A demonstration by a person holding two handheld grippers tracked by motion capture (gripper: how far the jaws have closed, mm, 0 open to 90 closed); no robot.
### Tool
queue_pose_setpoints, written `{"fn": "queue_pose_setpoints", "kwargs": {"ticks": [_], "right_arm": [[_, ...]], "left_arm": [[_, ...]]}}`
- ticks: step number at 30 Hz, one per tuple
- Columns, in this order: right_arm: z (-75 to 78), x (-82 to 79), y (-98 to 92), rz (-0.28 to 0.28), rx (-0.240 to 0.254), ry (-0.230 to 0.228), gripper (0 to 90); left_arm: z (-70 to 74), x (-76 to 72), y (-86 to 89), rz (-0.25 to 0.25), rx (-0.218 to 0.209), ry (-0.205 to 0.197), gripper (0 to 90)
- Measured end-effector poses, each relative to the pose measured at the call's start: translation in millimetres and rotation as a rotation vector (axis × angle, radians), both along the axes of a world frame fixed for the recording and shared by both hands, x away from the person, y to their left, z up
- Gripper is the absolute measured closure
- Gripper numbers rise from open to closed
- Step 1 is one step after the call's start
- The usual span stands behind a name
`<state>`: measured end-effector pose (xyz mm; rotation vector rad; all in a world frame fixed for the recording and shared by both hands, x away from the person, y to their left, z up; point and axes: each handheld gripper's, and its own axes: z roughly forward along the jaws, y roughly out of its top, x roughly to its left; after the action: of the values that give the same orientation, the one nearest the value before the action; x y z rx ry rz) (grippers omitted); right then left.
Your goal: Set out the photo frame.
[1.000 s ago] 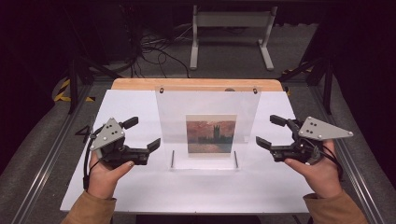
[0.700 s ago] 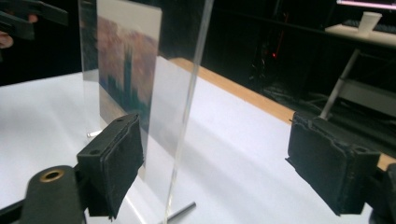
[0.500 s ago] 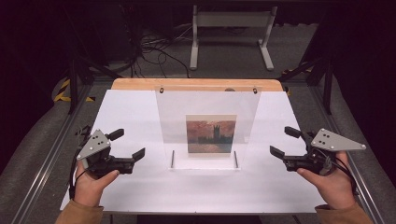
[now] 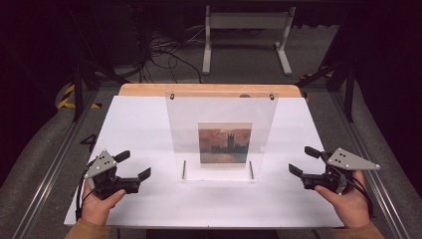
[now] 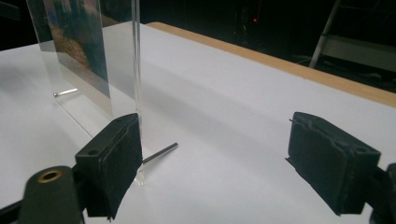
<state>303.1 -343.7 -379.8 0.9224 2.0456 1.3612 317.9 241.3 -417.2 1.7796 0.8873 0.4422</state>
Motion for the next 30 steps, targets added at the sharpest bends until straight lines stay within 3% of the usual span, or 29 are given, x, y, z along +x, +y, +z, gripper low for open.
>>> {"fn": "queue_pose_setpoints", "kwargs": {"ticks": [15, 22, 30], "right_arm": [[-46.1, -2.2, 1.1, 0.002, 0.023, 0.048, 19.0], [-62.2, -2.4, 1.3, 0.003, 0.039, 0.083, 18.8], [-69.4, -3.7, 3.3, -0.003, -0.001, 0.101, 18.3]], "left_arm": [[-28.7, -4.6, -1.8, -0.033, 0.004, -0.035, 3.0], [-37.2, -3.6, -4.9, -0.044, 0.01, -0.015, 2.9], [-48.9, 0.4, -9.9, -0.047, 0.028, 0.036, 2.9]]}}
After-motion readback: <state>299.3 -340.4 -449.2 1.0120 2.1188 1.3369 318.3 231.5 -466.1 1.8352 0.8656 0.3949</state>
